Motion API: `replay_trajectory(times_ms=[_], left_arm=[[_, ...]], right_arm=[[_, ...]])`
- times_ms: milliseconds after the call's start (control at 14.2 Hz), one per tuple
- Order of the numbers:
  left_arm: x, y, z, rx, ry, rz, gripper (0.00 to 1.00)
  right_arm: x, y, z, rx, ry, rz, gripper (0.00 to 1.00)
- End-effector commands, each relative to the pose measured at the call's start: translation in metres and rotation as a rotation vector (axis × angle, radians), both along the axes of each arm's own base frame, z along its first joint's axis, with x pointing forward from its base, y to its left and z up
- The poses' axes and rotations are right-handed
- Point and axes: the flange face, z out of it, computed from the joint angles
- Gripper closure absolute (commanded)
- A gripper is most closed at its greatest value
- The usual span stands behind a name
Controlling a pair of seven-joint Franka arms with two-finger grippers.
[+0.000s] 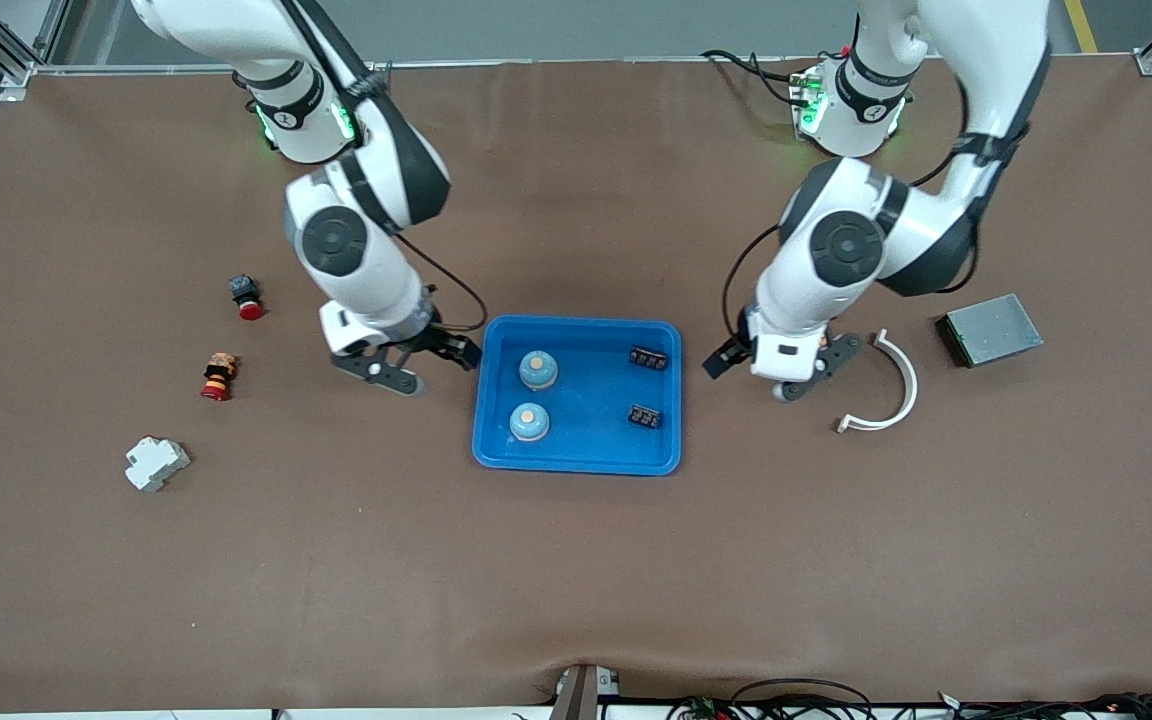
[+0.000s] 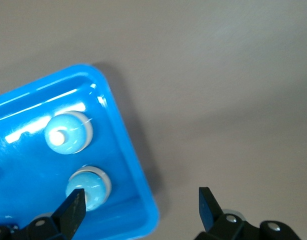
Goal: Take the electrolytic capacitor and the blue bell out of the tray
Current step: 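Grasp a blue bell with the right gripper while the left gripper grasps a capacitor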
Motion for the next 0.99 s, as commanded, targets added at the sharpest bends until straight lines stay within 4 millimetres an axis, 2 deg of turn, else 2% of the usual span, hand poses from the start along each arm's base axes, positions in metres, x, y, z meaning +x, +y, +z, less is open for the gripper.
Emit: replay_trajectory(times_ms=[0, 141, 423, 564, 706, 917], left_arm=[[-0.008, -0.031, -0.029, -0.02, 0.006, 0.124, 0.0], [-0.014, -0.05, -0.046, -0.014, 0.001, 0.205, 0.0], [-0.02, -0.075, -0.082, 0.014, 0.034, 0.293, 0.01], [-0.015, -0.077, -0.089, -0.001, 0.021, 0.38, 0.1], [-0.02, -0.085, -0.103, 0.001, 0.032, 0.429, 0.1], [-0.02, -0.086, -0.112, 0.011, 0.046, 0.499, 0.12]], right_arm=[[-0.004, 0.028, -0.037, 0.009, -0.016, -0.057, 0.0], [-0.003, 0.042, -0.052, 0.006, -0.008, -0.071, 0.0], [-0.005, 0.068, -0.071, 0.002, 0.004, -0.117, 0.0], [-0.009, 0.082, -0.08, -0.001, 0.008, -0.126, 0.0], [-0.013, 0.093, -0.09, -0.008, 0.012, -0.135, 0.0], [-0.019, 0.105, -0.103, -0.021, 0.01, -0.139, 0.0]])
